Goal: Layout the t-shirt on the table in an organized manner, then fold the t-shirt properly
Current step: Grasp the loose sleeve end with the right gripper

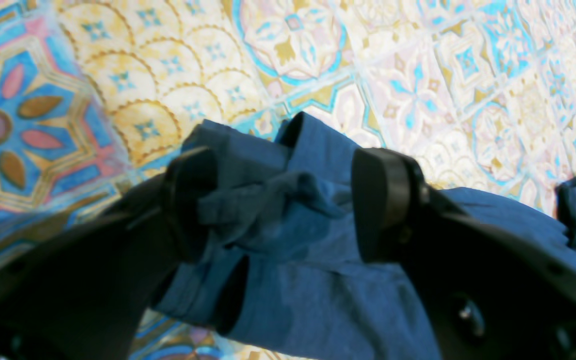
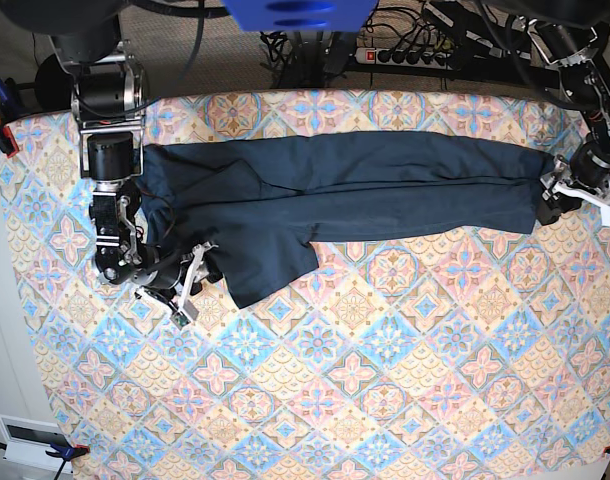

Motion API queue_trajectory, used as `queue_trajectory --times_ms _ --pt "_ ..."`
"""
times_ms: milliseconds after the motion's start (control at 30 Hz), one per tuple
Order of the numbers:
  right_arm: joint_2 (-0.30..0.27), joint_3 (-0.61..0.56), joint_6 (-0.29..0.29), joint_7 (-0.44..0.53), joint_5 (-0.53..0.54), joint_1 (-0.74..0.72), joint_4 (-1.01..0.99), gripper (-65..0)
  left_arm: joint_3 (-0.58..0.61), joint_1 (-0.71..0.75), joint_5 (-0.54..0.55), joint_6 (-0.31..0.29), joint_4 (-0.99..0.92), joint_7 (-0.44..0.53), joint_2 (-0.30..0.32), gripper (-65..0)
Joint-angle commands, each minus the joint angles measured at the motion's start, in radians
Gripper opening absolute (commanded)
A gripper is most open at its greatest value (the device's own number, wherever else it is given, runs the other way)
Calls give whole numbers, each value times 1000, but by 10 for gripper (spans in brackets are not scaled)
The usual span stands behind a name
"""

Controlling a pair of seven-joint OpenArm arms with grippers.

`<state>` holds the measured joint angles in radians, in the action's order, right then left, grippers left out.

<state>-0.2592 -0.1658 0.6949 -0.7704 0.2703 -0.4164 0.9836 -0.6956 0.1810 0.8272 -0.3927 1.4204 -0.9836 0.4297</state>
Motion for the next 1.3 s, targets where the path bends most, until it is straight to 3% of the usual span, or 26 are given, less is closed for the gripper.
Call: queue_trajectory --times_ms 0,233,500,800,933,1267 --pt "-10 4 3 18 19 -32 22 -375 -6 -8 17 -4 15 18 22 -236" --pt "-10 13 3 22 24 -32 27 -375 -6 -8 16 -4 15 18 22 -236" --pt "-10 12 3 -24 126 -29 182 -375 -6 -8 13 -4 15 18 24 -236" --pt "25 2 3 -24 117 -26 163 -375 -6 -8 11 -4 15 18 24 -236" --pt "28 2 3 -21 62 -26 93 -375 -6 -8 11 -4 15 18 24 -236" --pt "47 2 3 36 48 -26 -15 -375 -6 -8 14 -4 15 18 24 -236"
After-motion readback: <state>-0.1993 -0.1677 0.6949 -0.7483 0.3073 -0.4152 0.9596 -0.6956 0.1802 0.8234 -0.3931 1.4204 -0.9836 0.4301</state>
